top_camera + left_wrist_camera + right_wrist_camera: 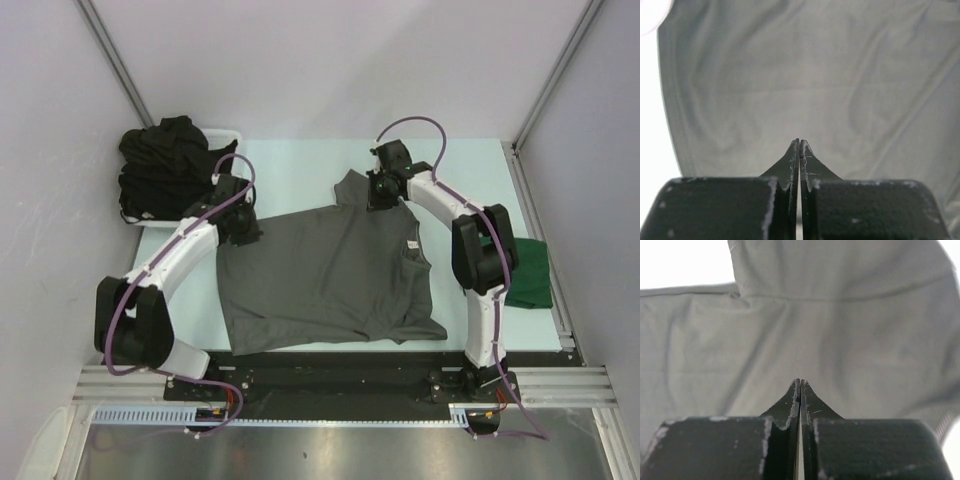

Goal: Fold and stack the t-shirts
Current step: Flatten out the tshirt

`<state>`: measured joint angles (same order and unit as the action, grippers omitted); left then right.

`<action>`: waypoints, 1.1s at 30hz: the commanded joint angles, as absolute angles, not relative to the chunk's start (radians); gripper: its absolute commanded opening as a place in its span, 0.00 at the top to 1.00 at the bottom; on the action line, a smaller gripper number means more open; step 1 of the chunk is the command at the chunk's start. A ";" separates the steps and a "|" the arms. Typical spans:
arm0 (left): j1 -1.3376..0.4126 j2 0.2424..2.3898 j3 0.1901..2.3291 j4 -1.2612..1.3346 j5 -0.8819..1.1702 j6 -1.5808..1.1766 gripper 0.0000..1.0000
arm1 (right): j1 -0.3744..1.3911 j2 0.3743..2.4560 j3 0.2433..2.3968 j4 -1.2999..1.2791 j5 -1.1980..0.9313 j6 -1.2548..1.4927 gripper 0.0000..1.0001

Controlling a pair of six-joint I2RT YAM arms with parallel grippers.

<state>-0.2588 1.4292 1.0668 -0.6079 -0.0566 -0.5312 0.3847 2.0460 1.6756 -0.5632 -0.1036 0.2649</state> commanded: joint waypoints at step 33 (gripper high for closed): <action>-0.365 1.445 1.230 -0.676 -0.195 -0.402 1.00 | 0.321 2.368 1.901 -0.356 -0.089 0.094 1.00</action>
<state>-0.3580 1.4826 1.2049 -0.6556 -0.1741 -0.4320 0.3313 2.3222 1.8359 -0.3626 -0.1135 0.1261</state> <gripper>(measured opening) 0.003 0.009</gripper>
